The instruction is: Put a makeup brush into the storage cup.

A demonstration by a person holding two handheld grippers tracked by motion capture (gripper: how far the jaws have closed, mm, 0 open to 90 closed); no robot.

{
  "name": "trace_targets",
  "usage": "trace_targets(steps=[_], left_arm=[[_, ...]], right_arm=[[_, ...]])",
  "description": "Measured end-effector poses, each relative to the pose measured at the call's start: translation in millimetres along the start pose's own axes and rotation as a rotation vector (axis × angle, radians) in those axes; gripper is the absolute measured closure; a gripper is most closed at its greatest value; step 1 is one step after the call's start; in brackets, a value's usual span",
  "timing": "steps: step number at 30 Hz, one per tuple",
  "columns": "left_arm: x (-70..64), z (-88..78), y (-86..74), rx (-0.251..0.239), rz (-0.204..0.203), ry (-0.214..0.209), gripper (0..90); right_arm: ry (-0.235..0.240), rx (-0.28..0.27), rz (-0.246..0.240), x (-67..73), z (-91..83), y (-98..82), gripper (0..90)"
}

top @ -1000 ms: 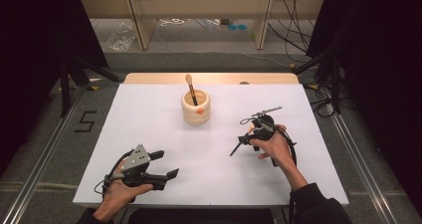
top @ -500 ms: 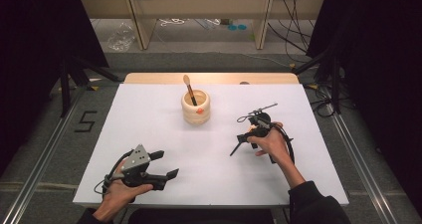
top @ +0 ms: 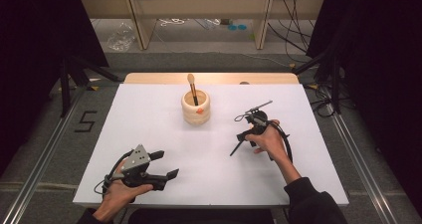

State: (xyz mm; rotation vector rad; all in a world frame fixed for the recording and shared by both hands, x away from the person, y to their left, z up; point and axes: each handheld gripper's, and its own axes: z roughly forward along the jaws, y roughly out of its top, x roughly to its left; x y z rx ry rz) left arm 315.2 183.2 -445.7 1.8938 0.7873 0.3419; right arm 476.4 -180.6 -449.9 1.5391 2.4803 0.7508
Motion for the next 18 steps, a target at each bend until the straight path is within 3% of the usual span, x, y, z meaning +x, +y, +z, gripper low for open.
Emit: trace_targets(steps=[4,7,8,12,18], left_arm=[[0.4,-0.2,0.0,-0.003,-0.004,0.000,19.4],[0.2,-0.2,0.0,-0.002,-0.002,0.000,19.4],[0.2,-0.3,0.1,-0.003,0.001,-0.001,19.4],[0.1,-0.3,0.2,-0.003,0.002,0.000,19.4],[0.2,-0.2,0.1,-0.002,0.000,0.000,19.4]], right_arm=[[0.005,0.024,-0.016,0.0,2.4,2.8,34.3],[0.009,0.034,0.007,1.8,3.5,2.8,34.6],[-0.010,0.046,0.004,1.9,4.2,3.4,34.8],[-0.004,0.047,-0.018,1.7,5.3,3.5,34.7],[-0.022,0.070,0.001,4.0,8.9,4.5,34.8]])
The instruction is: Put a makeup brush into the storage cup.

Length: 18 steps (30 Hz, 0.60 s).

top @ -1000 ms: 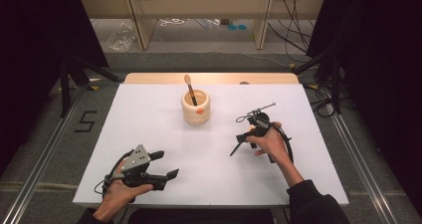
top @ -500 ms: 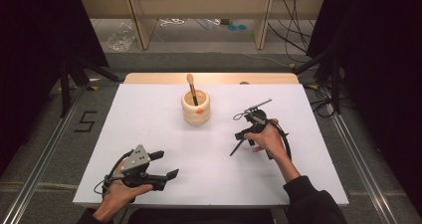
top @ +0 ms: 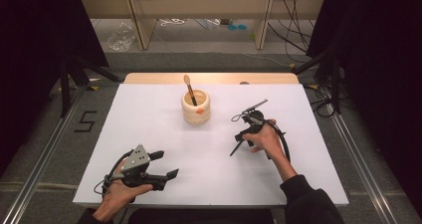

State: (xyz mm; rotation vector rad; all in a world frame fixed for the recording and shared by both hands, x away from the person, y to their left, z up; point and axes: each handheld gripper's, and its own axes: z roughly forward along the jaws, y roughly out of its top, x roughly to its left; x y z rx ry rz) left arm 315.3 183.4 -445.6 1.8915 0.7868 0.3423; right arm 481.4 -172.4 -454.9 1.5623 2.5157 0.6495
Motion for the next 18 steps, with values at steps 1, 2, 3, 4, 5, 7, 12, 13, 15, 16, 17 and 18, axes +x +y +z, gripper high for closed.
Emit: trace_targets(steps=[1,2,3,4,5,7,12,13,15,16,17,18], left_arm=[[0.1,0.0,0.0,-0.001,0.000,-0.001,19.4],[0.1,0.0,0.0,-0.002,0.000,-0.002,19.4],[0.1,0.0,0.0,-0.004,0.000,-0.003,19.4],[0.1,-0.1,0.1,-0.005,0.001,-0.005,19.4],[-0.1,-0.2,0.1,-0.005,0.000,-0.005,19.4],[-0.4,-0.2,0.2,-0.004,0.001,-0.007,19.4],[0.4,-0.5,0.3,-0.007,0.001,-0.008,19.4],[0.3,-0.5,0.3,-0.007,0.000,-0.007,19.4],[0.0,-0.3,0.3,-0.007,-0.001,-0.007,19.4],[-0.1,-0.3,0.3,-0.006,0.000,-0.008,19.4],[-0.3,-0.2,0.3,-0.005,-0.001,-0.007,19.4],[-0.2,-0.2,0.3,-0.005,0.000,-0.007,19.4]], right_arm=[[-0.005,0.012,0.016,1.5,1.4,0.4,34.8],[-0.004,-0.005,-0.018,-0.5,2.4,0.5,34.8],[-0.011,-0.003,-0.020,0.1,3.1,0.9,34.9],[-0.008,0.016,-0.015,0.8,2.3,1.2,34.8],[0.006,0.012,-0.021,0.5,1.9,1.2,34.8],[-0.014,0.021,-0.006,1.8,2.2,1.6,34.8],[-0.020,0.017,-0.018,-0.1,5.3,1.1,34.2],[-0.019,0.020,-0.021,-0.6,5.5,1.4,34.3],[-0.013,0.032,0.002,0.9,5.4,1.6,34.4],[-0.022,0.037,0.004,0.8,6.0,1.8,34.4],[-0.033,0.039,-0.002,-0.1,7.1,1.8,34.4],[-0.025,0.032,-0.009,-0.7,7.5,1.8,34.4]])
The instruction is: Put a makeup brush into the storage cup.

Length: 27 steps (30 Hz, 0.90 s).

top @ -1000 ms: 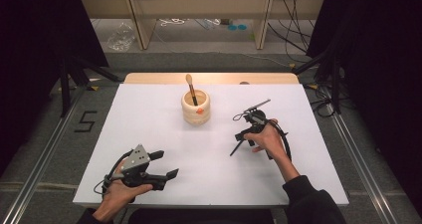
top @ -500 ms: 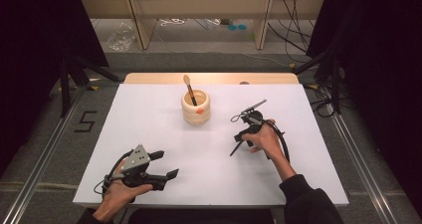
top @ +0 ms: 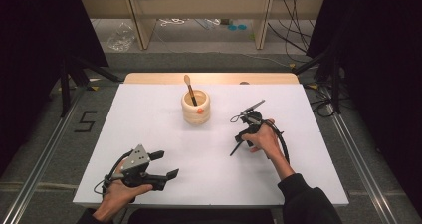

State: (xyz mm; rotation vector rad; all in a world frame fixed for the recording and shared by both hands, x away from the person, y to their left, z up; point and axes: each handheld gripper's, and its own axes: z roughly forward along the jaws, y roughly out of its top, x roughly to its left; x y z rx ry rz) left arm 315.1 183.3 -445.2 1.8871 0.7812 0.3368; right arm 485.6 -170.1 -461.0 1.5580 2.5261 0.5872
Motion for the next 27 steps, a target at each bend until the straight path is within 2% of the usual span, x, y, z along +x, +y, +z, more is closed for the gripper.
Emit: trace_targets(steps=[1,3,5,6,7,10,11,12,13,14,16,17,18,20,21,22,23,26,27], left_arm=[[0.3,-0.1,0.1,-0.001,0.001,0.000,19.4],[0.8,-0.6,0.0,-0.001,-0.004,0.003,19.4],[1.6,-0.3,-0.2,-0.007,-0.003,-0.005,19.4],[1.4,-0.2,-0.2,-0.007,-0.005,-0.004,19.4],[1.3,-0.6,0.1,-0.003,0.001,-0.001,19.4],[1.0,-0.2,-0.1,-0.006,-0.004,-0.005,19.4],[0.6,-0.8,0.0,0.000,-0.005,0.005,19.4],[1.1,-0.7,-0.1,0.000,0.000,0.003,19.4],[1.7,-0.7,0.1,0.000,0.009,0.002,19.4],[2.3,-0.7,0.4,0.000,0.018,0.001,19.4],[2.2,-0.7,0.4,0.000,0.017,0.001,19.4],[2.2,-0.7,0.3,0.001,0.018,0.001,19.4],[2.3,-0.7,0.3,0.001,0.018,0.001,19.4],[2.2,-0.7,0.3,0.001,0.017,0.000,19.4],[2.1,-0.8,0.3,0.001,0.016,0.000,19.4],[2.1,-0.8,0.3,0.001,0.016,0.000,19.4],[2.1,-0.9,0.3,0.001,0.016,0.000,19.4],[2.1,-0.9,0.2,0.000,0.014,0.001,19.4],[2.4,-0.6,0.1,-0.004,0.014,-0.005,19.4]], right_arm=[[0.004,-0.004,-0.020,-0.9,0.5,-0.4,34.4],[-0.003,0.014,-0.012,1.5,1.0,-0.2,34.7],[-0.014,-0.007,-0.031,0.8,2.6,-0.5,35.8],[-0.001,0.012,-0.004,2.0,0.9,0.1,36.1],[-0.005,0.022,-0.004,1.9,0.4,0.4,36.6],[-0.019,0.022,-0.053,-0.4,1.0,0.6,39.4],[-0.008,0.032,-0.041,-0.5,-0.1,1.3,40.4],[-0.017,0.011,-0.045,-1.2,1.6,1.2,41.8],[-0.003,0.042,-0.041,-1.6,-0.7,2.0,43.3],[-0.008,0.050,-0.053,-3.0,-1.0,2.9,44.6],[-0.011,0.031,-0.071,-5.6,0.5,2.8,46.0],[-0.002,0.045,-0.065,-5.3,-1.0,3.8,46.3],[-0.003,0.045,-0.084,-6.2,-0.7,4.2,46.7],[-0.010,0.051,-0.083,-5.0,-0.5,4.2,48.7],[-0.013,0.050,-0.098,-6.2,-0.4,4.5,49.7],[-0.014,0.052,-0.083,-5.3,-0.4,4.6,50.6],[-0.008,0.074,-0.085,-5.8,-2.1,5.7,51.6],[0.002,0.087,-0.108,-9.0,-1.5,7.5,54.7],[-0.013,0.099,-0.119,-9.3,-1.9,8.2,55.9]])
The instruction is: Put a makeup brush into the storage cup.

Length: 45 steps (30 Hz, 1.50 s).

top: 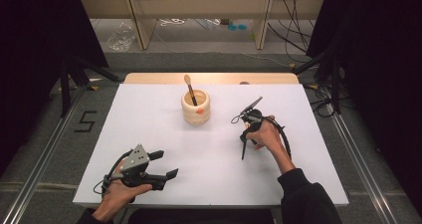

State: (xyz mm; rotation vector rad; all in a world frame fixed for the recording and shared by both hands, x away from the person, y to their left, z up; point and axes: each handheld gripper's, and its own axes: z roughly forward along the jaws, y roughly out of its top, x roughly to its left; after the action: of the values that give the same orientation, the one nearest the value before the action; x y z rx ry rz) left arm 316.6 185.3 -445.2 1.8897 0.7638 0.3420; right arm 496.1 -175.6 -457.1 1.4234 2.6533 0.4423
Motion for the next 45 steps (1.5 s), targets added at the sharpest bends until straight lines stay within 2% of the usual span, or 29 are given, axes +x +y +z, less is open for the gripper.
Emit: trace_targets(steps=[4,8,9,10,11,12,13,16,18,22,24,26,27,30,34,35,43,45], left_arm=[[-0.2,-0.2,0.1,0.005,0.002,0.004,19.4],[-0.5,-0.2,0.0,0.005,0.000,0.003,19.4],[-1.7,-0.1,-0.5,0.005,-0.022,0.006,19.4],[-1.4,-0.2,-0.4,0.005,-0.016,0.005,19.4],[-1.2,-0.2,-0.3,0.005,-0.014,0.006,19.4],[-1.5,-0.2,-0.5,0.005,-0.020,0.006,19.4],[-1.5,-0.2,-0.5,0.005,-0.019,0.006,19.4],[-1.5,-0.3,-0.5,0.005,-0.019,0.006,19.4],[-1.3,-0.4,-0.5,0.006,-0.018,0.007,19.5],[-1.3,-0.3,-0.6,0.005,-0.020,0.006,19.5],[-0.8,0.1,-0.7,0.000,-0.020,-0.001,19.5],[-0.6,-1.2,0.0,-0.003,-0.013,0.015,20.2],[-0.2,-1.3,0.0,-0.005,-0.018,0.015,20.6],[-0.5,-1.3,-0.4,-0.003,-0.024,0.016,20.6],[-0.5,-0.9,0.0,0.000,-0.011,0.012,20.6],[0.2,-0.9,0.1,0.000,-0.001,0.010,20.6],[0.1,-1.1,0.0,-0.001,-0.006,0.010,20.6],[0.4,-1.1,-0.1,-0.001,-0.006,0.010,20.6]], right_arm=[[-0.006,0.005,-0.008,-1.9,1.1,2.6,60.9],[-0.013,0.050,-0.016,-2.0,0.1,6.5,64.8],[-0.016,0.052,-0.028,-2.9,0.4,7.5,65.5],[-0.015,0.078,-0.030,-2.8,-0.4,9.0,66.0],[-0.017,0.072,-0.039,-3.4,0.3,9.9,66.7],[-0.016,0.091,-0.029,-3.0,-0.2,11.0,67.7],[-0.019,0.075,-0.040,-4.2,1.3,11.2,69.3],[-0.017,0.100,-0.022,-4.2,0.8,14.1,71.2],[-0.021,0.104,-0.053,-6.8,1.1,15.3,72.5],[-0.011,0.110,-0.032,-8.4,0.4,15.1,76.6],[-0.004,0.095,-0.040,-11.8,0.9,14.2,78.8],[0.004,0.104,-0.019,-12.6,0.0,13.6,80.4],[0.004,0.103,-0.031,-14.1,-0.2,13.8,81.4],[0.002,0.102,-0.030,-15.4,-0.1,13.8,82.5],[0.012,0.103,-0.019,-15.9,-0.1,13.8,82.6],[0.011,0.100,-0.022,-15.8,0.6,13.9,82.6],[-0.001,0.157,-0.057,-14.2,0.8,20.9,83.0],[0.001,0.154,-0.063,-14.7,1.1,20.9,83.0]])
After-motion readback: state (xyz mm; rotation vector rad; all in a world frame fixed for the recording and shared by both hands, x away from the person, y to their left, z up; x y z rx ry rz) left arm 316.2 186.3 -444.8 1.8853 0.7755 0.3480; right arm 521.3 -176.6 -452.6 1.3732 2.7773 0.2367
